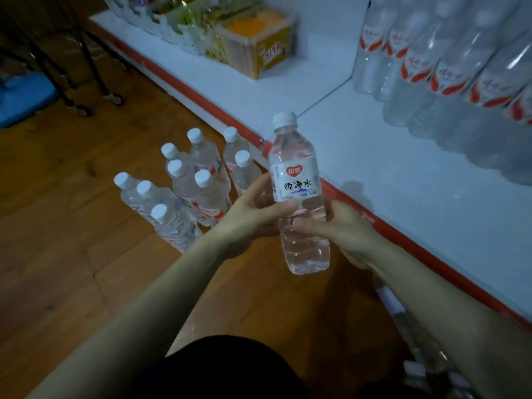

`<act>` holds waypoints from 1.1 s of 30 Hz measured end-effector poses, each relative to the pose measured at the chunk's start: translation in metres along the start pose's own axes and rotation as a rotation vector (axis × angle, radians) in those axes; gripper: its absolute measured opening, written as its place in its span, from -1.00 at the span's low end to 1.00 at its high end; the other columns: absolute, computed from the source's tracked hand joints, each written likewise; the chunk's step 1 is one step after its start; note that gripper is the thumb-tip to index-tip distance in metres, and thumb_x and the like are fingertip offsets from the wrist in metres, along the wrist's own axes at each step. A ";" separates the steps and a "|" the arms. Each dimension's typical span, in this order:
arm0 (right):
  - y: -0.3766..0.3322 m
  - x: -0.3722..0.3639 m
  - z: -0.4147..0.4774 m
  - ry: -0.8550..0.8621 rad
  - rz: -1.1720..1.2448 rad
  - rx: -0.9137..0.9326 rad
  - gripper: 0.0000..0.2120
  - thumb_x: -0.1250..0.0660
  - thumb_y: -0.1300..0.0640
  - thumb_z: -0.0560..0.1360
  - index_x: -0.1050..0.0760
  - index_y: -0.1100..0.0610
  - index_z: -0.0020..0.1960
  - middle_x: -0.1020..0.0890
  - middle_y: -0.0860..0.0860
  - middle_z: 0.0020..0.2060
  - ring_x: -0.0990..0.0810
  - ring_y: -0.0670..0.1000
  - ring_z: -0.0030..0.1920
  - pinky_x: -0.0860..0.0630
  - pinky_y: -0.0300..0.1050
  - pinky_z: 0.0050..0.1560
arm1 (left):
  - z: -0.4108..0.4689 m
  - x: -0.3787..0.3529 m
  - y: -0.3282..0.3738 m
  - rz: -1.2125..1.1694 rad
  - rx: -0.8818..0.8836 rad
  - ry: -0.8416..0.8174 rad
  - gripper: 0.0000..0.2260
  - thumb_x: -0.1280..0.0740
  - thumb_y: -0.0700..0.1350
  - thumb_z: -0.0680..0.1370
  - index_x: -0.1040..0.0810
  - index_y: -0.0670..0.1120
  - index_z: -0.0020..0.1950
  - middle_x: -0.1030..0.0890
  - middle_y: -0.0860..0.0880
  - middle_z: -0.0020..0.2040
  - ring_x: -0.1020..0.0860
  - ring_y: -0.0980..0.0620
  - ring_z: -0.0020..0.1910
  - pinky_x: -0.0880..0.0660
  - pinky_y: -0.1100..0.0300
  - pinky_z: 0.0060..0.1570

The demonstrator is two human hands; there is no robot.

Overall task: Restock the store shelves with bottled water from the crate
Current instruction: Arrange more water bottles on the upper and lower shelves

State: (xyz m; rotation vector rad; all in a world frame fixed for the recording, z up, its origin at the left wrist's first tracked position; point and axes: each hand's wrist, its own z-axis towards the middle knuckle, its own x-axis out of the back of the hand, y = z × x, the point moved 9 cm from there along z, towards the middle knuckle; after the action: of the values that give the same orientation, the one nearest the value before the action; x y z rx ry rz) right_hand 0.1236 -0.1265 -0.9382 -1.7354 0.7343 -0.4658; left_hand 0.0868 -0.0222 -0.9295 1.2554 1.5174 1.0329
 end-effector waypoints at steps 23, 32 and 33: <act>-0.215 0.043 0.000 0.327 -0.293 0.320 -0.53 -0.55 0.11 0.19 -0.54 0.00 0.07 -0.70 -0.12 -0.04 -0.66 -0.13 -0.01 -0.55 -0.28 -0.07 | 0.056 -0.005 0.226 0.124 -0.470 -0.212 -0.55 -0.52 -0.26 0.26 -0.46 -0.10 0.08 -0.70 -0.05 -0.14 -0.68 -0.05 -0.17 -0.63 0.07 -0.25; -0.310 0.034 -0.016 0.569 -0.334 0.429 -0.67 -0.48 0.33 0.28 -0.54 -0.03 -0.10 -0.69 -0.23 -0.28 -0.65 -0.25 -0.22 -0.49 -0.45 -0.28 | 0.063 -0.006 0.323 0.080 -0.653 -0.360 -0.62 -0.46 -0.16 0.25 -0.48 -0.03 0.02 -0.70 0.06 -0.22 -0.68 0.06 -0.24 -0.55 0.27 -0.38; -0.319 0.035 -0.017 0.596 -0.328 0.440 -0.68 -0.49 0.30 0.26 -0.54 -0.03 -0.11 -0.69 -0.22 -0.29 -0.65 -0.25 -0.24 -0.49 -0.44 -0.30 | 0.064 -0.006 0.333 0.081 -0.665 -0.367 -0.62 -0.51 -0.16 0.28 -0.48 -0.03 0.03 -0.71 0.04 -0.19 -0.68 0.03 -0.22 -0.57 0.22 -0.36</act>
State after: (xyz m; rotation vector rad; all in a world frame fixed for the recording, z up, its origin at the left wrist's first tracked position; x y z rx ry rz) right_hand 0.2135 -0.1089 -0.6299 -1.2986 0.6861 -1.3059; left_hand 0.2327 0.0225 -0.6266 0.9580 0.7512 1.1542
